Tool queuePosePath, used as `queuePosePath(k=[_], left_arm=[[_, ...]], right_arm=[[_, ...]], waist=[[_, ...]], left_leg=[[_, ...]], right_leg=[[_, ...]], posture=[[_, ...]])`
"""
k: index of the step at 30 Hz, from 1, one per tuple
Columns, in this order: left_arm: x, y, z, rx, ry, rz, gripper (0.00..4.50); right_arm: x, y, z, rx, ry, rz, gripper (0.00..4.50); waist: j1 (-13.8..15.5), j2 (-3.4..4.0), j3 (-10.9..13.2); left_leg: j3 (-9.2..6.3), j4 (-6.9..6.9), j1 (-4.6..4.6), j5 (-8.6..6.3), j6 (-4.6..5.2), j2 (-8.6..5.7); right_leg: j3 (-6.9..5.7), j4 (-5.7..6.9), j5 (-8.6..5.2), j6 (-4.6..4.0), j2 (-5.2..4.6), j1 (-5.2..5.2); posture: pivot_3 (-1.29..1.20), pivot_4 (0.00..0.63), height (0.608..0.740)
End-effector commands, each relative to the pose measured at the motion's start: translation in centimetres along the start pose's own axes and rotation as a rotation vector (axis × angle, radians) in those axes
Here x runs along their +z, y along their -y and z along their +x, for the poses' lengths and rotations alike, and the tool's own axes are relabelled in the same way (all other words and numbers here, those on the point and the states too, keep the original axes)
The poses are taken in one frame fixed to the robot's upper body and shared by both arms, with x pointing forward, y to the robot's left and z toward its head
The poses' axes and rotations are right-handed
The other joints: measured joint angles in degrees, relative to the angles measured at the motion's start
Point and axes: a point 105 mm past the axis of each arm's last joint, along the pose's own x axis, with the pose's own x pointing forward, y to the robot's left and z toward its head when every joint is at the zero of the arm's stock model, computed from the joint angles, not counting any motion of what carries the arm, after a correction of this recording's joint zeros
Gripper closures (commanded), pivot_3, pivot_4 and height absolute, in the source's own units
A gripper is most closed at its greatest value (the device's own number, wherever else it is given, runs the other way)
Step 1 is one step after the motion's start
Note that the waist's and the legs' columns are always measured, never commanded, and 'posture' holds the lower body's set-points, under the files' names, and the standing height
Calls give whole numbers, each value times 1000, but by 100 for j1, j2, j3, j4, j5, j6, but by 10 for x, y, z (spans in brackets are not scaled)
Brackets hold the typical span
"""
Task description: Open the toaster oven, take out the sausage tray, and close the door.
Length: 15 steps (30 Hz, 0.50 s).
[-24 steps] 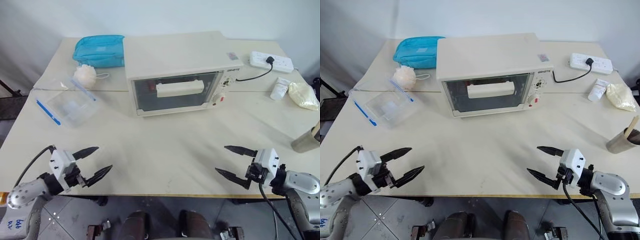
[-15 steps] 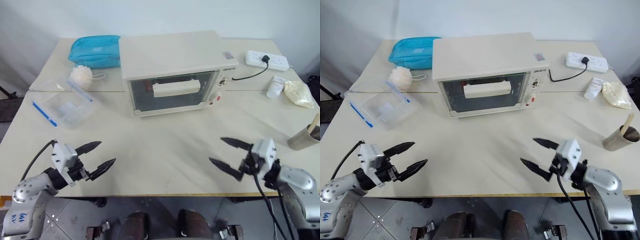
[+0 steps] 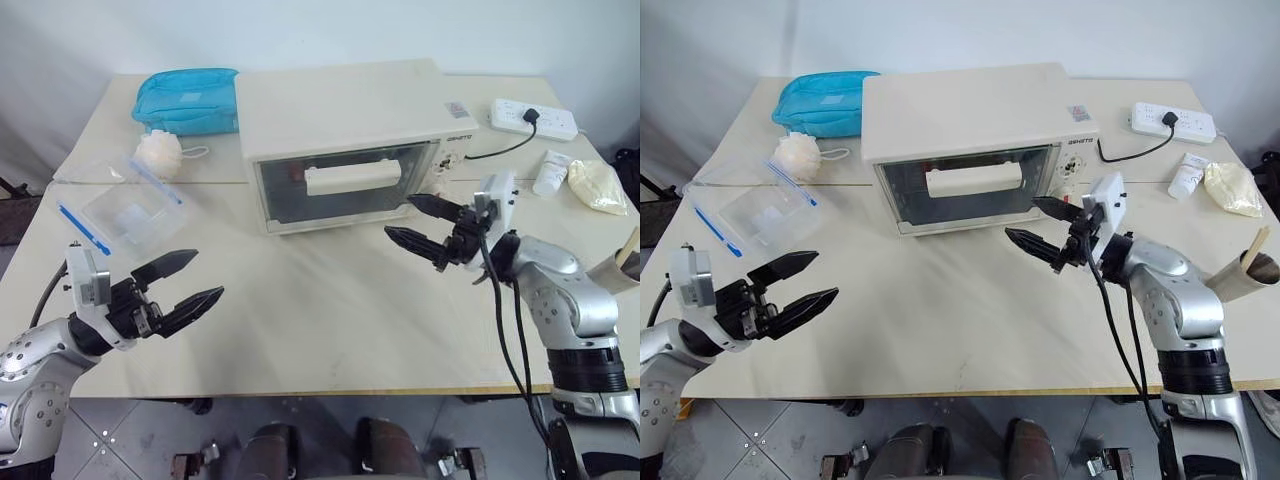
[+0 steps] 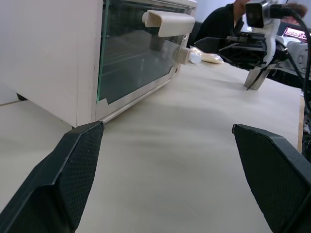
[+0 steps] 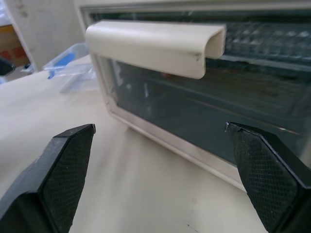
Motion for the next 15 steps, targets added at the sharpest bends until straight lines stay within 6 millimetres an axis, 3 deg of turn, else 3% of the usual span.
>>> queuePosePath(k=[1, 4, 8, 15], left_arm=[[3, 9, 6, -35, 10, 24, 0], [0, 11, 9, -35, 8, 23, 0], [-3, 13, 8, -31, 1, 18, 0], [-5, 8, 6, 1, 5, -17, 0]], right_arm=[[12, 5, 8, 24, 44, -55, 35], [16, 12, 21, 26, 64, -80, 35], [22, -2, 29, 130, 117, -97, 35], [24, -22, 16, 243, 158, -158, 35]], waist=[[-2, 0, 0], [-6, 0, 0], [-11, 0, 0], [7, 0, 0]], left_leg=[[0, 1, 1, 2, -1, 1], [0, 3, 1, 7, -6, 5], [0, 1, 1, 7, -6, 5], [-6, 0, -1, 7, -6, 1]], right_leg=[[0, 2, 0, 0, 1, 0], [1, 6, 0, 0, 3, 0], [2, 10, 0, 0, 3, -5], [-1, 10, 0, 0, 0, -4]], posture=[[0, 150, 740], [0, 150, 740], [0, 150, 740], [0, 150, 740]])
